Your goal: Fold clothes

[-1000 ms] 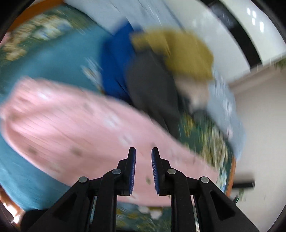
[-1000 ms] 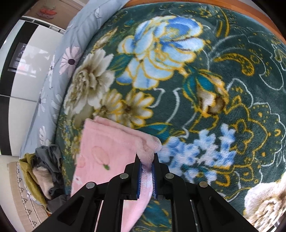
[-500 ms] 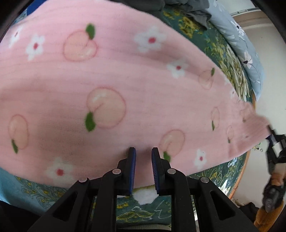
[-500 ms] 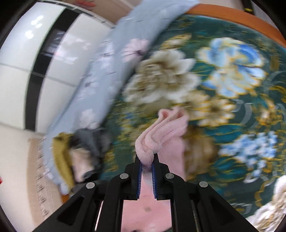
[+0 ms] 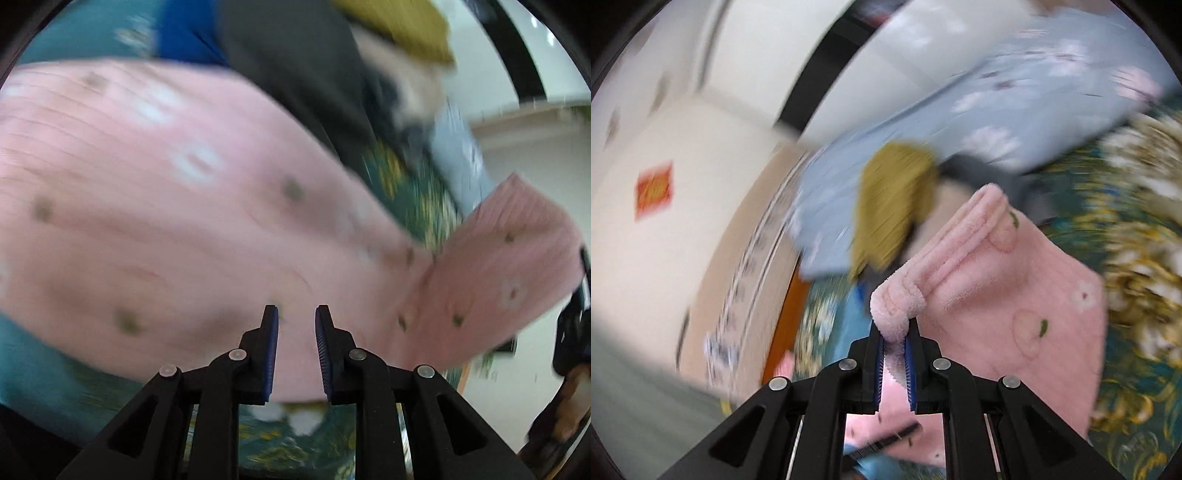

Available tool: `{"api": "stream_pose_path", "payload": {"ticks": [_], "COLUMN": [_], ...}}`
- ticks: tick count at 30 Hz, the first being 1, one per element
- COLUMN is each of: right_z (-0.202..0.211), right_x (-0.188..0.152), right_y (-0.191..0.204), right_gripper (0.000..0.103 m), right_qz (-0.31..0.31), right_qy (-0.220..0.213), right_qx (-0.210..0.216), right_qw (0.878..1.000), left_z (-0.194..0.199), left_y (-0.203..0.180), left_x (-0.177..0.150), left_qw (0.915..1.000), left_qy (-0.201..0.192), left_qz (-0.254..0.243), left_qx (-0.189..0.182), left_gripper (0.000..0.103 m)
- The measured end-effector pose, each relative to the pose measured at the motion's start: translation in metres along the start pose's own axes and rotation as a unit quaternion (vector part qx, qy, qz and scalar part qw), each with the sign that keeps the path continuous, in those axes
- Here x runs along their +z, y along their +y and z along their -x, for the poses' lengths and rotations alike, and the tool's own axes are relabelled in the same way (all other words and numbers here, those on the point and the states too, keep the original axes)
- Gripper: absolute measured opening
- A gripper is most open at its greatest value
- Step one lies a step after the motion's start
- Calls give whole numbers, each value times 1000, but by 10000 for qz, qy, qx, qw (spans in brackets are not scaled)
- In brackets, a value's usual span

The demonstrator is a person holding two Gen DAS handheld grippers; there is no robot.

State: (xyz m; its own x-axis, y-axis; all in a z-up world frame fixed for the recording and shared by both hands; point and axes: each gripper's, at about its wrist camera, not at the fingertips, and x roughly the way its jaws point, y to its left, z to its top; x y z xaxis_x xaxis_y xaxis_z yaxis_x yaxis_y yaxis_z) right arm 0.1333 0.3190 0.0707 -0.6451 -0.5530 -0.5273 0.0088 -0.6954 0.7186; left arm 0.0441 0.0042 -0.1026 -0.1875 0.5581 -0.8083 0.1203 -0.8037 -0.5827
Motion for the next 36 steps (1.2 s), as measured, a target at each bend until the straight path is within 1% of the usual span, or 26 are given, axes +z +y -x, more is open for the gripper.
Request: {"api": "stream_pose_path", "payload": {"ticks": [2, 4, 5, 7, 9, 10, 11, 13, 17, 18, 20, 22, 23, 25, 27, 28, 30, 32, 34, 36], "right_z": [-31, -72, -90, -118, -139, -149, -157, -167, -181, -185, -193, -198, -199, -196, -190, -187, -172, -155, -143, -133], "right_x": [-20, -48, -63, -85, -104, -112, -118, -126, -138, -143, -153, -160, -160, -157, -147, -140, -115, -92, -75, -62], "right_y": [13, 20, 21, 19, 13, 9, 5, -2, -8, -11, -17, -22, -23, -22, -25, -27, -34, -45, -58, -76], "right_gripper": [11, 11, 11, 11, 11, 11, 11, 11, 11, 11, 13, 14, 15, 21, 40, 42, 45, 47, 47, 47], "right_qz": [228, 454, 582, 742, 802, 821, 823, 789, 836, 865, 890, 863, 908, 964, 826, 729, 544, 416, 242, 12], "right_qy": [467, 1118, 1424, 1888, 2252, 2443, 2589, 2743, 3051, 3156, 3374, 3563, 3612, 3622, 3592, 3521, 3218, 2873, 2596, 2382], "right_qx": [39, 3, -73, -199, -325, -378, -430, -527, -520, -554, -645, -708, -724, -732, -660, -635, -648, -775, -930, -1108], "right_qw": [9986, 9927, 9881, 9790, 9705, 9655, 9614, 9570, 9472, 9433, 9349, 9277, 9252, 9242, 9272, 9310, 9430, 9538, 9609, 9649], "left_z": [18, 29, 30, 33, 34, 30, 27, 20, 5, 0, -12, -25, -28, -34, -36, -37, -40, -44, -50, -59], "left_y": [27, 49, 57, 73, 88, 87, 85, 80, 72, 71, 70, 69, 69, 68, 68, 69, 69, 68, 64, 58], "left_x": [8, 12, 11, 9, 8, 8, 9, 11, 15, 15, 16, 16, 17, 17, 18, 18, 19, 19, 20, 20], "left_qw": [9987, 9954, 9937, 9894, 9868, 9871, 9878, 9896, 9929, 9929, 9922, 9915, 9916, 9915, 9912, 9909, 9902, 9895, 9895, 9906], "left_qy": [-280, -496, -555, -674, -659, -619, -578, -496, -246, -182, -28, 137, 194, 274, 301, 318, 358, 424, 540, 696], "left_qz": [427, 811, 962, 1263, 1448, 1442, 1415, 1334, 1155, 1162, 1226, 1279, 1272, 1262, 1273, 1287, 1312, 1316, 1255, 1099], "left_qx": [-56, -123, -163, -243, -317, -305, -281, -228, -148, -165, -204, -176, -142, -124, -188, -225, -317, -418, -470, -432], "left_gripper": [20, 20, 20, 20, 20, 20, 21, 22, 29, 30, 37, 38, 38, 39, 44, 46, 48, 53, 55, 58]}}
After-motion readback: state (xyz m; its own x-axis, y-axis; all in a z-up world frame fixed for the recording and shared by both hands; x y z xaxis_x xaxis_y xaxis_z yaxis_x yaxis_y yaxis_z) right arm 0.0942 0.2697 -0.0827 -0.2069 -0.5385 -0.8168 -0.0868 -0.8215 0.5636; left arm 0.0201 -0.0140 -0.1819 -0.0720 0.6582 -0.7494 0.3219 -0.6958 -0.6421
